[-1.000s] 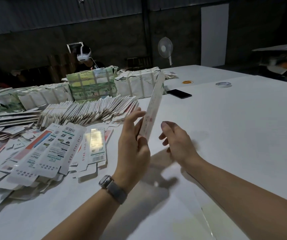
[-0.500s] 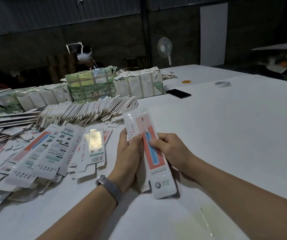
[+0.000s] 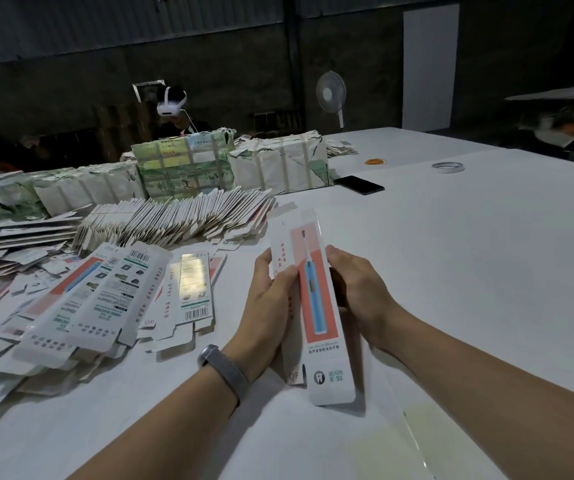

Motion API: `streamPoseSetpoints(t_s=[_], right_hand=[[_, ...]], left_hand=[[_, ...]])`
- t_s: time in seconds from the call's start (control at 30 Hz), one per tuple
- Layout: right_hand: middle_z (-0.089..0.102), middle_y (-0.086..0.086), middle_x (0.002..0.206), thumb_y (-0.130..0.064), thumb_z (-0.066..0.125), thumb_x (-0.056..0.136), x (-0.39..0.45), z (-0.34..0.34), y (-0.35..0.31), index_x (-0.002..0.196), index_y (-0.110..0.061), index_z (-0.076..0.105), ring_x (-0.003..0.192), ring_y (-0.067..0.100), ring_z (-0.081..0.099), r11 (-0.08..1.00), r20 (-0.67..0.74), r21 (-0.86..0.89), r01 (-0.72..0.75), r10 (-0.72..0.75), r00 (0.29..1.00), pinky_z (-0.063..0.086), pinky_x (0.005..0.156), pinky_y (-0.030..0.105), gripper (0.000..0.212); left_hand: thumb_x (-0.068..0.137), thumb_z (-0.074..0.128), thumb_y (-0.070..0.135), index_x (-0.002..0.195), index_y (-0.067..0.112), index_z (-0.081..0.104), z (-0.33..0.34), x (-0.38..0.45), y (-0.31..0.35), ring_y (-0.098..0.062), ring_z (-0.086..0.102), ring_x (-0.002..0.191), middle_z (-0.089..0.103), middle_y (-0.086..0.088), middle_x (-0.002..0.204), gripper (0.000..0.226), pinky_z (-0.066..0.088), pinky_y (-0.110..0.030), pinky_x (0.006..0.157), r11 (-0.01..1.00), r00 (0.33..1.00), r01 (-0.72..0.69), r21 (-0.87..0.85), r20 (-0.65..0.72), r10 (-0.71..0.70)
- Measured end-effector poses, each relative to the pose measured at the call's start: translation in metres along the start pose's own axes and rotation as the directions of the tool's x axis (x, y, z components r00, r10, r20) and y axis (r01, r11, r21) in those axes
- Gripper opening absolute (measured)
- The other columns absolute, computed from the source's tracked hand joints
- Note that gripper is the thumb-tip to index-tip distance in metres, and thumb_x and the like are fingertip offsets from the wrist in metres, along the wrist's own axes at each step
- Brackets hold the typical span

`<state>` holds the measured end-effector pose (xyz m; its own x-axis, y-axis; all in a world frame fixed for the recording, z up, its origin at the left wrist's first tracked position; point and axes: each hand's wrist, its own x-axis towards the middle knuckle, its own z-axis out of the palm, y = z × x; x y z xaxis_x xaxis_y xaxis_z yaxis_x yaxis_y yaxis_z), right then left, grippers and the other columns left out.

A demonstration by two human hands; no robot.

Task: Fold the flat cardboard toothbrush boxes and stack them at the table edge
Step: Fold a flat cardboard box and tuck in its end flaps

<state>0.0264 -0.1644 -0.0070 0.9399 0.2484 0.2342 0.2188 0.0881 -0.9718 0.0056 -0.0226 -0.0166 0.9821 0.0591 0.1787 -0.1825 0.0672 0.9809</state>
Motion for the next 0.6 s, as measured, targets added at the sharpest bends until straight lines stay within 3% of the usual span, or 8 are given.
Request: streamPoseSetpoints(t_s=[0.13, 0.3, 0.47, 0.6], right_hand=[[0.075, 0.000, 0.092, -0.038, 0.035, 0.108, 0.0034, 0.0006, 0.0019, 0.106, -0.023, 0.067, 0.085, 0.021, 0.075, 1.000, -0.016, -0.030, -0.001, 0.001, 1.000, 0.062, 0.075, 0.028, 0.035], [0.075, -0.010, 0.092, -0.034, 0.034, 0.108, 0.0021, -0.0002, 0.0022, 0.112, -0.033, 0.061, 0.083, 0.015, 0.075, 1.000, -0.013, -0.025, 0.009, -0.009, 1.000, 0.057, 0.063, 0.020, 0.027], [0.073, -0.013, 0.080, -0.033, 0.033, 0.108, 0.0024, 0.0001, 0.0025, 0.102, -0.028, 0.062, 0.074, 0.011, 0.074, 0.995, -0.038, -0.097, 0.029, -0.033, 0.999, 0.054, 0.059, 0.015, 0.030], [0.070, -0.008, 0.087, -0.030, 0.033, 0.109, 0.0031, 0.0011, 0.0037, 0.100, -0.029, 0.060, 0.073, 0.007, 0.073, 0.990, -0.049, -0.126, 0.057, -0.064, 0.997, 0.053, 0.059, 0.014, 0.028]], left_hand=[[0.105, 0.051, 0.028, 0.127, 0.031, 0.044, 0.0002, -0.0009, 0.0015, -0.018, 0.076, 0.079, 0.076, 0.003, 0.089, 0.024, 0.059, -0.025, 0.064, 0.999, 1.000, -0.008, -0.032, 0.005, 0.008], [0.102, 0.057, 0.029, 0.133, 0.025, 0.036, 0.0039, -0.0028, 0.0049, -0.022, 0.076, 0.086, 0.069, -0.014, 0.112, 0.038, 0.060, -0.027, 0.069, 1.000, 0.998, -0.009, 0.008, 0.058, 0.008], [0.102, 0.056, 0.031, 0.121, 0.036, 0.035, 0.0054, -0.0016, 0.0027, -0.020, 0.077, 0.086, 0.070, -0.004, 0.107, 0.028, 0.061, -0.027, 0.068, 1.000, 0.997, -0.017, 0.023, 0.077, 0.015], [0.102, 0.055, 0.035, 0.124, 0.034, 0.036, 0.0042, 0.0012, 0.0000, -0.019, 0.077, 0.084, 0.074, 0.011, 0.088, 0.030, 0.060, -0.025, 0.066, 0.999, 0.997, -0.010, 0.036, 0.075, 0.007]])
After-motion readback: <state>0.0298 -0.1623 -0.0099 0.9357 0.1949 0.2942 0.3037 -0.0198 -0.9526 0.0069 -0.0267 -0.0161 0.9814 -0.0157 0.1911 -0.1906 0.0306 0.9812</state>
